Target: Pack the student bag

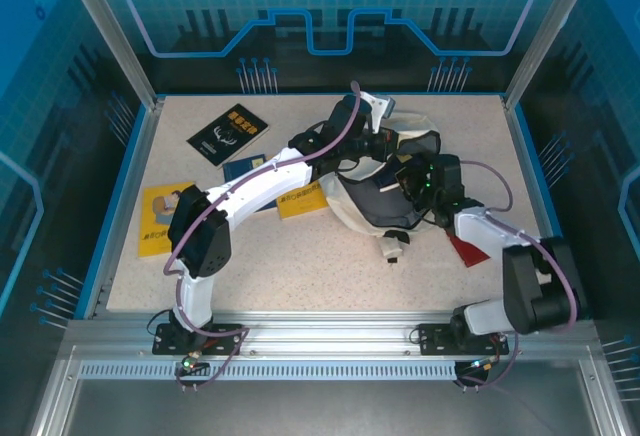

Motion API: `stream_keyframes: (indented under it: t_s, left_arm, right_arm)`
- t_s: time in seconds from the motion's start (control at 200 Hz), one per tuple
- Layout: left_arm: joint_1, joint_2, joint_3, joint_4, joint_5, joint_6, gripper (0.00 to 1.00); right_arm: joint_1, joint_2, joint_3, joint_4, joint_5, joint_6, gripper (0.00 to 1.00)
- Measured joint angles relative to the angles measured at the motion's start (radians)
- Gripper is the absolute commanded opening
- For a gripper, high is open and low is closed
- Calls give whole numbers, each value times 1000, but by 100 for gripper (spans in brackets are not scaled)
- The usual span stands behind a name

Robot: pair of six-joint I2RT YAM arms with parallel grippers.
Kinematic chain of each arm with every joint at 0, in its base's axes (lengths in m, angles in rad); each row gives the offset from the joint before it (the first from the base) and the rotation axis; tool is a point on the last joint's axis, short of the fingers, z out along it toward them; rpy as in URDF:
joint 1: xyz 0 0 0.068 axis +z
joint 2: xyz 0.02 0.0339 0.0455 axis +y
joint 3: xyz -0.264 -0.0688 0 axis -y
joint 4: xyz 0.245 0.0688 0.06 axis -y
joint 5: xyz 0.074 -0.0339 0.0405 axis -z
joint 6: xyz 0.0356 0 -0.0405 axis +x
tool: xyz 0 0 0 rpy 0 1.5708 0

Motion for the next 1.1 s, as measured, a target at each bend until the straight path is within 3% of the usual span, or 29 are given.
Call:
stream_keyframes:
  t_s: [0.15, 0.345, 0.445, 0.525, 0.6, 0.745, 0.925, 1.036, 1.101]
  left_arm:
    - [0, 0, 0, 11, 0, -17, 0]
    - [0, 0, 0, 19, 0, -21, 0]
    - [0, 0, 0, 19, -1, -21, 0]
    - [0, 0, -2, 19, -1, -21, 0]
    - [4, 0, -6, 23, -1, -21, 0]
    - [10, 0, -19, 30, 4, -24, 0]
    - [17, 0, -33, 47, 18, -28, 0]
    - [21, 0, -51, 51, 27, -43, 0]
    - [22, 0, -67, 56, 35, -50, 10]
  right_arm:
    - [19, 166, 75, 102, 19, 51, 14]
    - [41, 296, 139, 137, 13, 100, 30]
    - [42, 322, 158, 132, 2, 107, 50]
    - [42, 321, 159, 122, -7, 101, 71]
    - [41, 302, 149, 100, -19, 97, 78]
    - [38, 165, 74, 25, -40, 86, 79]
    - [31, -50, 1, -129, -71, 54, 67]
    - [24, -188, -38, -293, -50, 34, 65]
    - [14, -277, -49, -408, -19, 8, 65]
